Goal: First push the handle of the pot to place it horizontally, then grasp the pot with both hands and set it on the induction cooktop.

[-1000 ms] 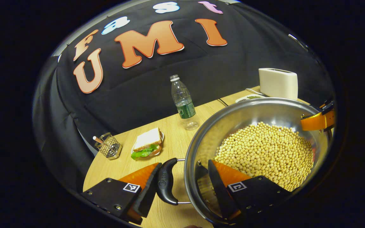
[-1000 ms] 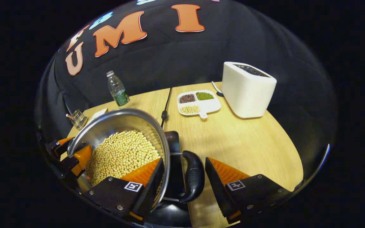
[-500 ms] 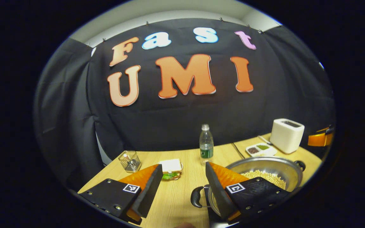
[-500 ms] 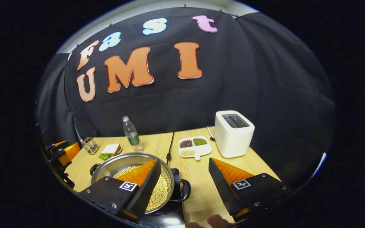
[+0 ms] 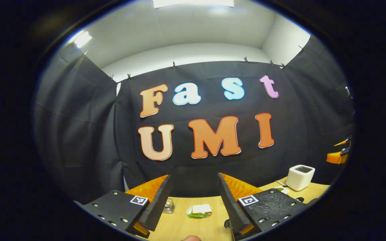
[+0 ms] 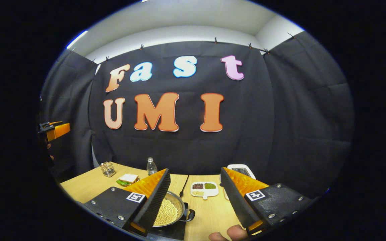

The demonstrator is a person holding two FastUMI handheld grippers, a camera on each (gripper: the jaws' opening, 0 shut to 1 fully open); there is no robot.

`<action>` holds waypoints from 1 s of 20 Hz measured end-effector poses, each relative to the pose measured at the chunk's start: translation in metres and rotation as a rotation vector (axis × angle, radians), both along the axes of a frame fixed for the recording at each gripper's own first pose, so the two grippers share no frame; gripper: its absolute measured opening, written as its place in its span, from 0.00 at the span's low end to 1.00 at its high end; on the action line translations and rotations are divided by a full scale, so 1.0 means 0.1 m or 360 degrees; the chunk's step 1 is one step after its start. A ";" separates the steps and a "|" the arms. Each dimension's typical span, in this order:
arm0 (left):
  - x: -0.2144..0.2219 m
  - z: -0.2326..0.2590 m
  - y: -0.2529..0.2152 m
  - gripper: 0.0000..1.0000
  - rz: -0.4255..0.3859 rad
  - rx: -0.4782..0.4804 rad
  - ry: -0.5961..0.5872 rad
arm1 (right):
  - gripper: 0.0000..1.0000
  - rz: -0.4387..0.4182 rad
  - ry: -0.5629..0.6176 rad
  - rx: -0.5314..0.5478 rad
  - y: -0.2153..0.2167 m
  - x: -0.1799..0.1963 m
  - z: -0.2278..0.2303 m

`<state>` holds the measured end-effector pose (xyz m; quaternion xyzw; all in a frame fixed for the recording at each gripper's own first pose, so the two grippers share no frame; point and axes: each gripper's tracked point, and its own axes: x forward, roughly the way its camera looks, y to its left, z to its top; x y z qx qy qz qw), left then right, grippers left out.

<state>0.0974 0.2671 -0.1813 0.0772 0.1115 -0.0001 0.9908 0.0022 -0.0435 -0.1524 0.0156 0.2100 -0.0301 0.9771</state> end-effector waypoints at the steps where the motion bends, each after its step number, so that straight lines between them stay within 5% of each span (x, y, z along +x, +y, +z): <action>1: -0.02 0.17 0.08 0.81 0.0030 -0.0019 -0.0021 | 0.93 0.0003 -0.0048 -0.0034 -0.05 0.00 0.18; 10: -0.38 1.20 0.70 0.82 0.0322 0.0016 -0.0249 | 0.99 0.0128 -0.0348 -0.0044 -0.02 0.01 1.40; 15: -0.60 1.39 0.58 0.82 0.0255 0.0084 -0.0271 | 0.95 0.0134 -0.0591 -0.0074 -0.04 -0.03 1.88; 20: -0.68 1.58 0.48 0.82 0.0237 0.0151 -0.0316 | 0.95 0.0141 -0.0591 -0.0063 0.00 -0.05 1.91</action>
